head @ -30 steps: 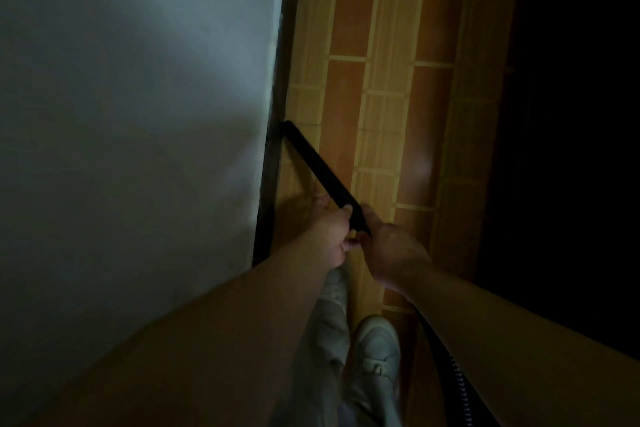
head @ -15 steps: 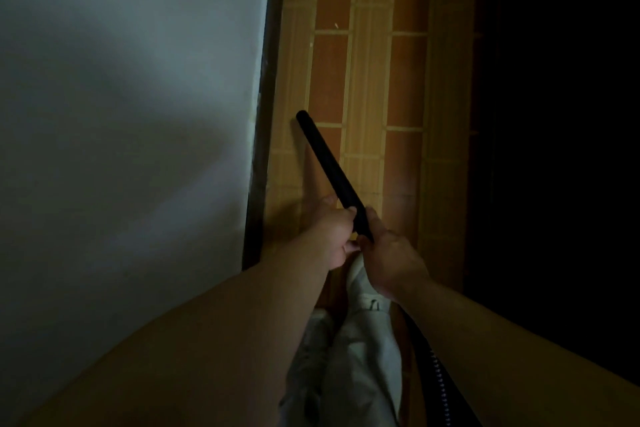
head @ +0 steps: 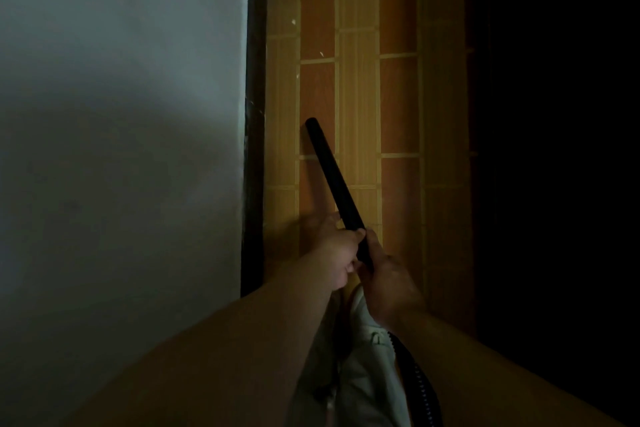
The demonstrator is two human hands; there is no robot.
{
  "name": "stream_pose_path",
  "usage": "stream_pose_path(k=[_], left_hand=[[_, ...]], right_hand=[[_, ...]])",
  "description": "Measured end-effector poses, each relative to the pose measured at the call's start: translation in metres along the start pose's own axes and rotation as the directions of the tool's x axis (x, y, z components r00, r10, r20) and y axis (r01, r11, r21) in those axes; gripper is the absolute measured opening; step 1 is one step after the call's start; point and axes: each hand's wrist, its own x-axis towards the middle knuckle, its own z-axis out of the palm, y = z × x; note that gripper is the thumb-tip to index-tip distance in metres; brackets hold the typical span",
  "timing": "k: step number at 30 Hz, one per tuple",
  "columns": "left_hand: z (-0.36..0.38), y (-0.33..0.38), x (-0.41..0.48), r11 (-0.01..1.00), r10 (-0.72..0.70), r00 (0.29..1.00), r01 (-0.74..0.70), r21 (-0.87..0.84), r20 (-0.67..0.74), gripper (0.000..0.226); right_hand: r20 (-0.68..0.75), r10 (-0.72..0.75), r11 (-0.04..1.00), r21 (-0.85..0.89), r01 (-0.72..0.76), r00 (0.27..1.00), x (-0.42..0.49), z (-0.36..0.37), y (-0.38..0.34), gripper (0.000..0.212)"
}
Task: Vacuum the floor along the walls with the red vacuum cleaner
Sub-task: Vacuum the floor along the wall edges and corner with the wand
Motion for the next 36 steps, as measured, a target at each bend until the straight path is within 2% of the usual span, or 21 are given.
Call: stream_pose_path(k=[11, 18, 24, 27, 30, 36], left_hand=[[-0.012, -0.006, 0.007, 0.999, -0.049, 0.999, 0.049, 0.015, -0.015, 0.047], [-0.012, -0.018, 0.016, 0.998, -0.047, 0.999, 0.047, 0.034, 0.001, 0.051], [-0.011, -0.029, 0.023, 0.998, -0.006, 0.999, 0.004, 0.066, 0.033, 0.047], [-0.010, -0.039, 0.022, 0.991, 0.006, 0.996, -0.017, 0.133, 0.086, 0.041], [-0.011, -0.052, 0.017, 0.987, 0.019, 0.997, -0.031, 0.159, 0.076, 0.035], [-0.015, -0.077, -0.002, 0.996, 0.067, 0.997, -0.068, 0.058, 0.026, 0.035]], right_hand=[[0.072, 0.099, 0.968, 0.225, -0.113, 0.992, 0.000, 0.018, -0.009, 0.079], [0.079, 0.138, 0.961, 0.229, -0.153, 0.987, 0.004, 0.021, -0.003, 0.068], [0.070, 0.088, 0.980, 0.174, -0.099, 0.994, 0.008, 0.023, 0.006, 0.070], [0.079, 0.078, 0.970, 0.225, -0.094, 0.994, 0.006, 0.026, 0.012, 0.072], [0.075, 0.110, 0.957, 0.260, -0.125, 0.991, -0.006, 0.030, 0.021, 0.073], [0.012, 0.169, 0.939, 0.303, -0.164, 0.986, -0.060, 0.046, 0.051, 0.046]])
